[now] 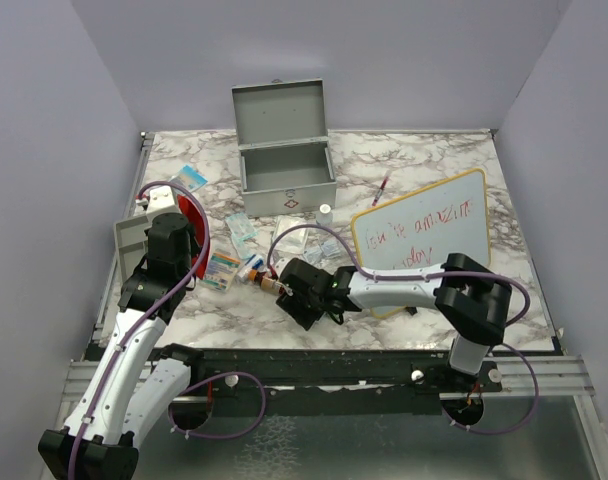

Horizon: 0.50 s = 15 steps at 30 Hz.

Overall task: Organize the medicine kit
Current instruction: Pick up the medical item at the center of the board.

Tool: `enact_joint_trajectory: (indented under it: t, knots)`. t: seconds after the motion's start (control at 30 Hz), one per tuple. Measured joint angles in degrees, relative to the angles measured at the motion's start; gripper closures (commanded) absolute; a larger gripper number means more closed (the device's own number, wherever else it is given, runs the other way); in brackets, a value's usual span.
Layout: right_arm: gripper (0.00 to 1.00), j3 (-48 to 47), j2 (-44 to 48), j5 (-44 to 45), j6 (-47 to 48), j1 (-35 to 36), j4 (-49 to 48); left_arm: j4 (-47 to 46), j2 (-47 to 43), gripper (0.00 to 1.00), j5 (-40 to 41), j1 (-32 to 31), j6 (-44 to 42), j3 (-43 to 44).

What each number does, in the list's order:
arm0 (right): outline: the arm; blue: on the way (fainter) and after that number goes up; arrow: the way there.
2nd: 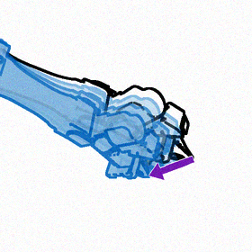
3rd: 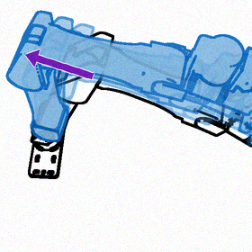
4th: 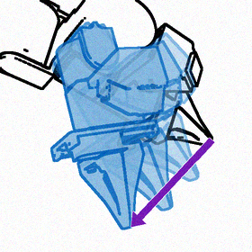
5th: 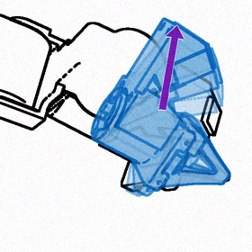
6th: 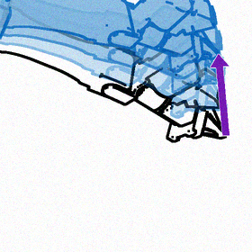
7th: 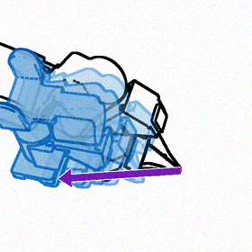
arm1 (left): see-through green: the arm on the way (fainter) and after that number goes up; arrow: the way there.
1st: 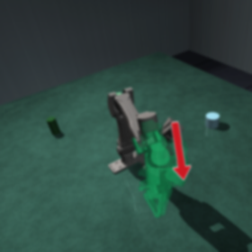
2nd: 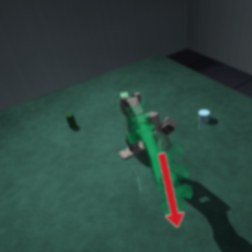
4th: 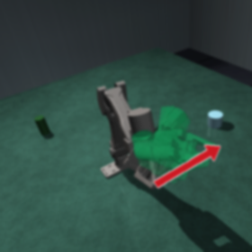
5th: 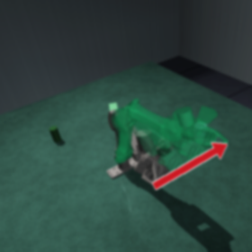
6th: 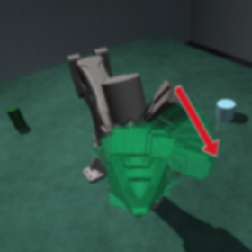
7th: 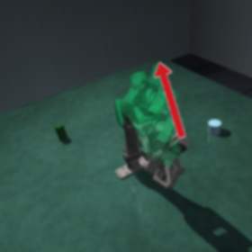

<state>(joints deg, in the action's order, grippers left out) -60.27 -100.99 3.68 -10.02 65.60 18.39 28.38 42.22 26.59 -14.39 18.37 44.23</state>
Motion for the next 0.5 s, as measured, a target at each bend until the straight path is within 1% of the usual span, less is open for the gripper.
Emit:
enact_joint_trajectory:
  t: [0.07, 0.13, 0.27, 0.3, 0.37, 0.5]
  knots:
    - [0.42, -0.42, -0.98, 1.79, 0.48, 0.74, 0.15, 0.02, 0.00, 1.00, 0.00, 0.00, -0.02, 0.00]
    - [0.49, -0.76, -1.38, 2.97, 0.63, 1.25, 0.17, 0.00, 0.00, 1.00, 0.00, 0.00, 0.00, 0.00]
    - [0.77, -0.76, -1.44, 4.48, 0.61, 1.95, -0.22, 0.02, 0.00, 1.00, 0.00, 0.00, 0.00, 0.00]
    - [0.81, -0.76, -1.46, 4.90, 0.63, 2.05, -0.31, 0.00, 0.00, 1.00, 0.00, 0.00, 0.00, 0.00]
    - [0.86, -0.74, -1.46, 5.73, 0.55, 2.05, -0.39, 0.00, 0.00, 1.00, 0.00, 0.00, 0.00, 0.00]
    - [0.92, -0.72, -1.44, 6.38, 0.37, 2.08, -0.55, 0.02, 0.00, 1.00, 0.00, 0.00, 0.00, 0.00]
